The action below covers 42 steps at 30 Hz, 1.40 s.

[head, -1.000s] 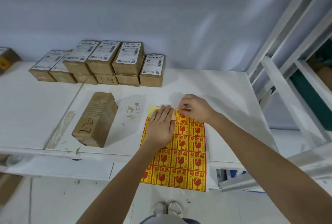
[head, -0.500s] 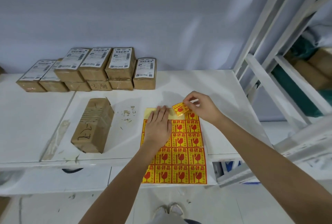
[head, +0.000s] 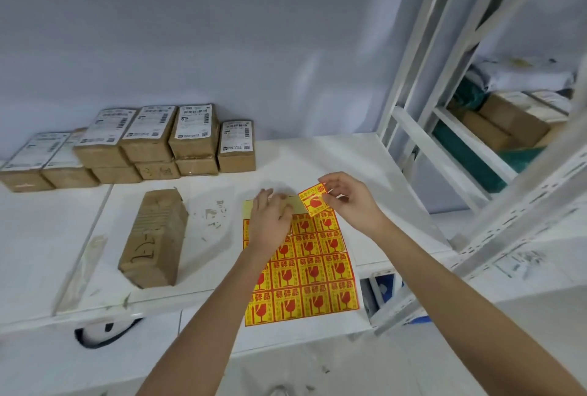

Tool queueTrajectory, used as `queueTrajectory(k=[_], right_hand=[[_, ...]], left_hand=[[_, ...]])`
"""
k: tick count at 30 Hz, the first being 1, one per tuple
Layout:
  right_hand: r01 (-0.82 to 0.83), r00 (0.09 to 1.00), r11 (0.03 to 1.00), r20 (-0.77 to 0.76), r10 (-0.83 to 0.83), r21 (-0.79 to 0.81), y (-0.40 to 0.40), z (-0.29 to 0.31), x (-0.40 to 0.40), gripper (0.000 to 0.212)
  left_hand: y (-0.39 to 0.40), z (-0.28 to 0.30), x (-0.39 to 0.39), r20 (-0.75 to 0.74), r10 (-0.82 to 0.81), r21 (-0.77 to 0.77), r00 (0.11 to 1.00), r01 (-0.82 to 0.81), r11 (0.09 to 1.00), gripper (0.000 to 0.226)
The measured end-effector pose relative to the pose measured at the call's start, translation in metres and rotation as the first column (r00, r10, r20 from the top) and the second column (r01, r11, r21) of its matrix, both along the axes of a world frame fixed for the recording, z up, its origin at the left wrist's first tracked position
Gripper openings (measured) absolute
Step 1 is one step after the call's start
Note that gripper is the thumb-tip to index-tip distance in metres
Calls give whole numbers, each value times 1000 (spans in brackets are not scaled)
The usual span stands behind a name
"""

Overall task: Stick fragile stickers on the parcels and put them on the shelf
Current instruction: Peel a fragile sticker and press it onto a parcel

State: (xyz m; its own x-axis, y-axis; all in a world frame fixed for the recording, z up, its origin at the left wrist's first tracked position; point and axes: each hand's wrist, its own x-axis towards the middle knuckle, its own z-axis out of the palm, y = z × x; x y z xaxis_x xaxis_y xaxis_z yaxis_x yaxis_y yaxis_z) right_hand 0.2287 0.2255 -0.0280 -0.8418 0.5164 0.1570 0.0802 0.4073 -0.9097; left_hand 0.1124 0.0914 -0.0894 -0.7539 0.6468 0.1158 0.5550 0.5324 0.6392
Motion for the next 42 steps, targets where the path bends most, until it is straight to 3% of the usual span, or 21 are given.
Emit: queueTrajectory(k=[3, 7, 12, 15, 18, 23, 25, 30, 34, 42], right_hand=[[-26, 1000, 999, 12, 26, 33, -5, 7, 7, 26], [-85, 996, 996, -17, 85, -5, -19, 16, 16, 28], [-154, 986, 987, -68, 150, -49, -46, 25, 25, 27], [-215, 976, 967, -60, 208, -136, -63, 29, 18, 34], [-247, 960, 936, 69, 271, -249, -90, 32, 5, 50], [-281, 950, 922, 57, 306, -264, -148, 31, -17, 8], [-272, 954, 920, 46, 296, -284, -163, 33, -28, 3], [-225, 965, 920, 60, 257, -321, -190, 37, -61, 5], [-143, 981, 938, 79, 176, -315, -205, 36, -89, 3], [25, 994, 948, 112, 12, -318, -223, 36, -129, 17]], left_hand=[[-7, 30, 12, 145, -97, 305, 985, 49, 951, 28], [-25, 65, 35, 225, -207, 416, 952, 98, 904, 12], [-54, 77, 55, 166, -158, 315, 973, 100, 944, 12], [-75, 85, 55, 187, -19, 362, 982, -51, 931, 14], [-105, 94, 53, 223, 102, 431, 970, -191, 882, 16], [-160, 96, 37, 270, 273, 452, 924, -371, 811, 22], [-175, 97, 28, 279, 304, 457, 911, -404, 792, 24], [-199, 98, -2, 312, 307, 458, 899, -425, 781, 12], [-208, 96, -34, 361, 287, 434, 887, -433, 790, 16], [-215, 93, -98, 355, 216, 355, 910, -345, 869, 4]])
